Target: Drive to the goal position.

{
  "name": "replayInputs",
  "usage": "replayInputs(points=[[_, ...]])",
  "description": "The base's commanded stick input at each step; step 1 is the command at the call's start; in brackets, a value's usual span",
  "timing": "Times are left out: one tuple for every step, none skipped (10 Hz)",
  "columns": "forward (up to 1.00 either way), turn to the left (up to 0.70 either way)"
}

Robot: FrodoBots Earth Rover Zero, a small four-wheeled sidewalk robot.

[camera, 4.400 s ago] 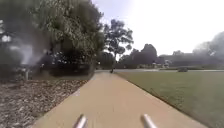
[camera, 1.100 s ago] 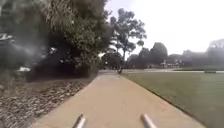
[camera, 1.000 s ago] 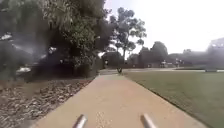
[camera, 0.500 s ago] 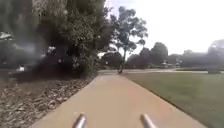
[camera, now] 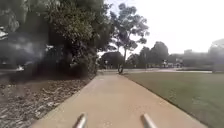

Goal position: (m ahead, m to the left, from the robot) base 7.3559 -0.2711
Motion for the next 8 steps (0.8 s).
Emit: replayInputs(points=[[0.70, 0.00], [0.70, 0.00], [0.70, 0.00], [0.70, 0.00], [0.70, 0.00], [0.70, 0.00], [0.70, 0.00], [0.70, 0.00]])
